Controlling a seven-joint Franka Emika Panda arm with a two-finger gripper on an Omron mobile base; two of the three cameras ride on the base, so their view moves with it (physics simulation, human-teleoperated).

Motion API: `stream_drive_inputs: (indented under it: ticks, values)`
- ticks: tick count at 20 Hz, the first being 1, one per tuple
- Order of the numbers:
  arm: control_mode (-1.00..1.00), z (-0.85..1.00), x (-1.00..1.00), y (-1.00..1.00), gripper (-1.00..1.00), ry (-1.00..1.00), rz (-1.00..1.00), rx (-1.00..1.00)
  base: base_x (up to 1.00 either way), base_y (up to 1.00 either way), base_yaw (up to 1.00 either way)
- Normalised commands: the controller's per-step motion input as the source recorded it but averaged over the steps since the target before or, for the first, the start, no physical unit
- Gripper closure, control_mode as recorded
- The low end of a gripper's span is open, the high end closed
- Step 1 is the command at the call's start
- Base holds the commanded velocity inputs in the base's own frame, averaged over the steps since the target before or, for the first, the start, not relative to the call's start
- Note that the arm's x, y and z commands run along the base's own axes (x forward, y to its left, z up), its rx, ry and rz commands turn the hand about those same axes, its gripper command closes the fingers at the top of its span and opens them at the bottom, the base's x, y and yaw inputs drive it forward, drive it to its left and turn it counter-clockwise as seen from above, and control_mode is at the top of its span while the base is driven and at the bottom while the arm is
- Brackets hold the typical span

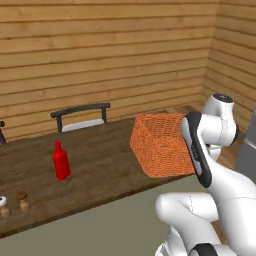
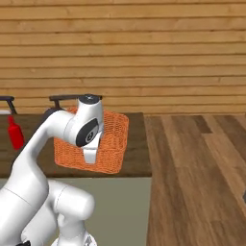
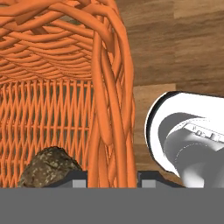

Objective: Open the cabinet, pick up the bread from the cabinet and place it in the basket. Then move the basket to the dining counter.

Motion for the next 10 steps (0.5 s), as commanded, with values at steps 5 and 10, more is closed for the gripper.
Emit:
stream_drive_inputs:
  ticks: [5, 10]
  values:
    - [1.0, 0.0, 0.0, 0.0, 1.0, 0.0, 0.0, 0.0, 0.51, 0.0, 0.3]
    - [1.0, 0.0, 0.0, 0.0, 1.0, 0.0, 0.0, 0.0, 0.27, -0.03, 0.31]
